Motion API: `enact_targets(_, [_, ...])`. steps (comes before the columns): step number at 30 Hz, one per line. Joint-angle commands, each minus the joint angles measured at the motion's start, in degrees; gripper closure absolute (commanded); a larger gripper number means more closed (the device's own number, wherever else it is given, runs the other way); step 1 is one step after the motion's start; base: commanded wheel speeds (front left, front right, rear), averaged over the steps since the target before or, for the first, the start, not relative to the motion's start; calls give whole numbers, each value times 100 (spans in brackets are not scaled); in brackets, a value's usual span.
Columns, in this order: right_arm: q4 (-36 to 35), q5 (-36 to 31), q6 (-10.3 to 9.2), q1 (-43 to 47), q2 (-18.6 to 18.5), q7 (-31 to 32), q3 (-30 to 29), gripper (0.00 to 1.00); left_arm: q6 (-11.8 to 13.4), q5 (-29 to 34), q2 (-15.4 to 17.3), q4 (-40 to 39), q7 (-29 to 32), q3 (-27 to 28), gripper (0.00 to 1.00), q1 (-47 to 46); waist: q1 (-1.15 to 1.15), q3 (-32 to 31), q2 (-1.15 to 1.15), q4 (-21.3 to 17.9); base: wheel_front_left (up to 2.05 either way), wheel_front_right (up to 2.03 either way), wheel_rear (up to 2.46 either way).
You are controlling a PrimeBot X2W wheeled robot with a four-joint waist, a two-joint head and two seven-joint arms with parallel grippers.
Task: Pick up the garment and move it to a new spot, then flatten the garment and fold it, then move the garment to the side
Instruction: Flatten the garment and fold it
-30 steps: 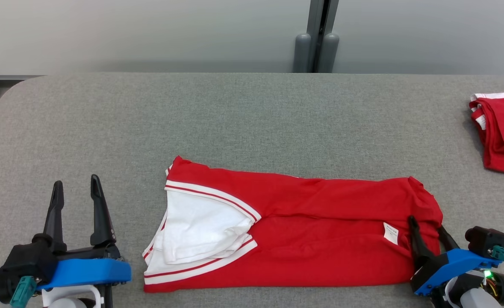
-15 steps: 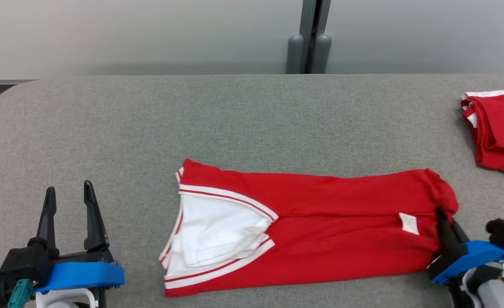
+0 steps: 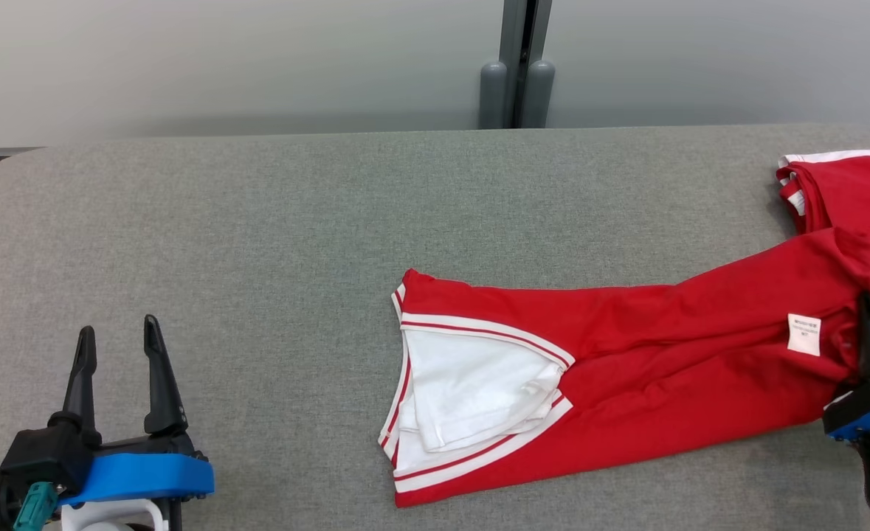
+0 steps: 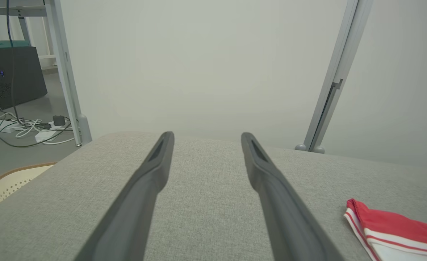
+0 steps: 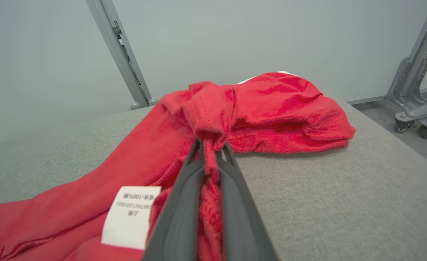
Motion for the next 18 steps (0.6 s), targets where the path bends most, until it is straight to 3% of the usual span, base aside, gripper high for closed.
enact_targets(1, [-167, -58, 1, 38, 99, -24, 44, 100, 25, -15, -12, 14, -25, -36, 0, -6, 0, -16, 0, -11, 0, 0, 0])
enact_targets(9, [-1070, -271, 1, 278, 532, 134, 425, 100, 35, -31, -11, 45, -25, -68, 0, 35, 0, -81, 0, 25, 0, 0, 0])
enact_targets(18, [-1806, -400, 1, 336, 1154, 523, 1305, 100, 50, -46, -12, 63, -25, -165, 0, 25, 0, -48, 0, 113, 0, 0, 0])
